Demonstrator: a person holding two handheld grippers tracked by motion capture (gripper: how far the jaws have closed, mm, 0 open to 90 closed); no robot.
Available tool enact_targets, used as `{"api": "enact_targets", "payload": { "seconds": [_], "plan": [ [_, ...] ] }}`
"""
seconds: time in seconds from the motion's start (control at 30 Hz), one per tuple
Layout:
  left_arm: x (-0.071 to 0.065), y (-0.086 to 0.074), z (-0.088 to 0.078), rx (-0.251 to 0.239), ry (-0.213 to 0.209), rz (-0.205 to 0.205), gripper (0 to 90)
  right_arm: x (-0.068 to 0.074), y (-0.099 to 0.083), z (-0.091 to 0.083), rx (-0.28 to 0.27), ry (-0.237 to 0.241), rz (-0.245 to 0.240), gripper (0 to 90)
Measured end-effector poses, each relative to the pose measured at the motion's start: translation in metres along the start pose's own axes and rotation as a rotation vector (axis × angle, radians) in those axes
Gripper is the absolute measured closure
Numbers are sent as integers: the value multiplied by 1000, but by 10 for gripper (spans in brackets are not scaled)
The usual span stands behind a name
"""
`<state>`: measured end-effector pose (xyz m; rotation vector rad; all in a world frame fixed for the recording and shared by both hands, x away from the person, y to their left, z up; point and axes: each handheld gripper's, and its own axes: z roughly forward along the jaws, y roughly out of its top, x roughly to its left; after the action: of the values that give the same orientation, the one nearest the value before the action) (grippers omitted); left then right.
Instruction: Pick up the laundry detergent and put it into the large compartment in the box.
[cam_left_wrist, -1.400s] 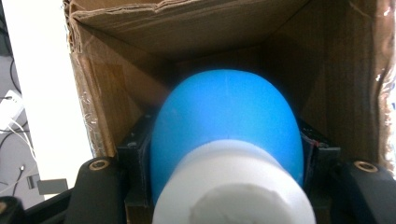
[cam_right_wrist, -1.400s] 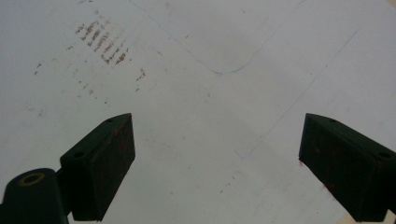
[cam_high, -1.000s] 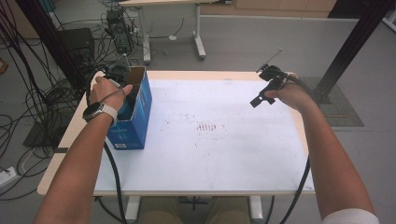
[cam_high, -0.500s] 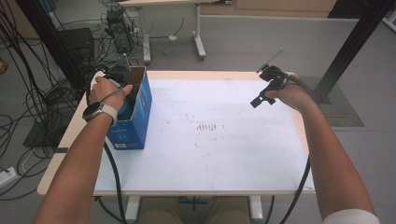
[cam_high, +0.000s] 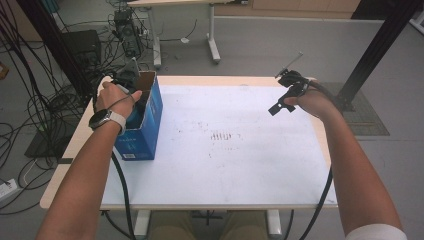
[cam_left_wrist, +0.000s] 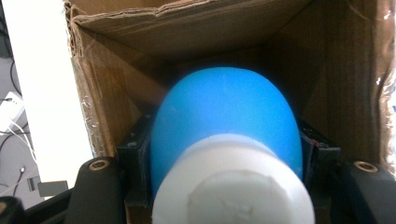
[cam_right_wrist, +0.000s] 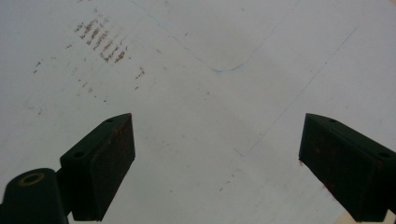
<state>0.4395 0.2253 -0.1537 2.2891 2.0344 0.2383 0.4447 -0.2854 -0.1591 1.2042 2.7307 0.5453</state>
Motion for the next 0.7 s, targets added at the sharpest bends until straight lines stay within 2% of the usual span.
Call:
{"api": "enact_targets", "payload": {
  "seconds": [0.43, 0.7],
  "plan": [
    [-2, -1, 1, -6, 5, 6, 361, 1, 0, 0, 3, -1, 0, 107],
    [-2, 0, 0, -1, -9, 13, 292, 3, 1, 0, 3, 1, -5, 107]
  ]
}}
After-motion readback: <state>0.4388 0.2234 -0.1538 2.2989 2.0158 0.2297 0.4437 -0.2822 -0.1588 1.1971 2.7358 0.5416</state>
